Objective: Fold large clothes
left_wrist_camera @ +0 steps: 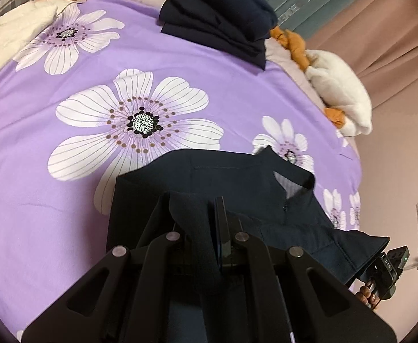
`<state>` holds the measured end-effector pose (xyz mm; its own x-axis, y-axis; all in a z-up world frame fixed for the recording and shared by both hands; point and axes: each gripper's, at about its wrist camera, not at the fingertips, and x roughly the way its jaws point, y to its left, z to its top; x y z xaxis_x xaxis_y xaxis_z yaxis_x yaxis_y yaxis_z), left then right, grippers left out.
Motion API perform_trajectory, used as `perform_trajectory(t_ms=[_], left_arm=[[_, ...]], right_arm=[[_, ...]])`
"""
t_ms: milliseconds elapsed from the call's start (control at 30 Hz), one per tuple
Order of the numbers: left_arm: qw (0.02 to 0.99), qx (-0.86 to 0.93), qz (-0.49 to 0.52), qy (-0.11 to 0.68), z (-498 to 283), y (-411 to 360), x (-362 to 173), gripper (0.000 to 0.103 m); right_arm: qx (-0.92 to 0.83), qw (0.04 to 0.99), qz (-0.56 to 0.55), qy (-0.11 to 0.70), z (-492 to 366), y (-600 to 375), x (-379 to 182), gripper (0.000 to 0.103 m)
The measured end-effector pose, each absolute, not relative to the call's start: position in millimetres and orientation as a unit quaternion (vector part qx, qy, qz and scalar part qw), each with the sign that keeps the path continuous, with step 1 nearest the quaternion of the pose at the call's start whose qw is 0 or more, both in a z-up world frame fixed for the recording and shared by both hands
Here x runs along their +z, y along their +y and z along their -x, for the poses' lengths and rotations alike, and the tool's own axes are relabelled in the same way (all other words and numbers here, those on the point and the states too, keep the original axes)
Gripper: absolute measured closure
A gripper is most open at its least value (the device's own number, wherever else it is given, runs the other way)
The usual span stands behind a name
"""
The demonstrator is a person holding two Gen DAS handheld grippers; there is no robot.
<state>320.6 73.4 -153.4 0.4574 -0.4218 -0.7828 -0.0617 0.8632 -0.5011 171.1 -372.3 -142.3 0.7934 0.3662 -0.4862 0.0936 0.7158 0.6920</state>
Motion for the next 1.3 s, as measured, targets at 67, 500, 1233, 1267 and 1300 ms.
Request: perform_trajectory(t_ms=[67, 500, 1233, 1267, 1300], left_arm=[[0.818, -0.105, 0.234, 0.515, -330.6, 70.3, -157.4, 0.095], [0.777, -0.065, 0.258, 0.571, -384.7, 68.6, -203.6, 0.093], [0.730, -0.035, 0.300, 0.613, -418.6, 76.3, -226.8, 0.087], [0.726, -0.040, 0.310, 0.612, -419.3, 77.7, -226.0, 0.083], [0.724, -0.045, 0.320, 0.610, -419.5, 79.0, -225.2, 0.078]], right_arm=[[0.074, 0.870, -0.370, 0.318, -178.0, -374.5, -146.5, 0.093], [0.044, 0.851, -0.377, 0.364, -215.2, -384.1, -168.6, 0.093], [0.032, 0.811, -0.416, 0.410, -241.2, -403.8, -202.4, 0.092], [0.032, 0.806, -0.425, 0.411, -241.2, -405.5, -202.9, 0.088], [0.034, 0.800, -0.437, 0.410, -241.2, -407.7, -203.8, 0.079]])
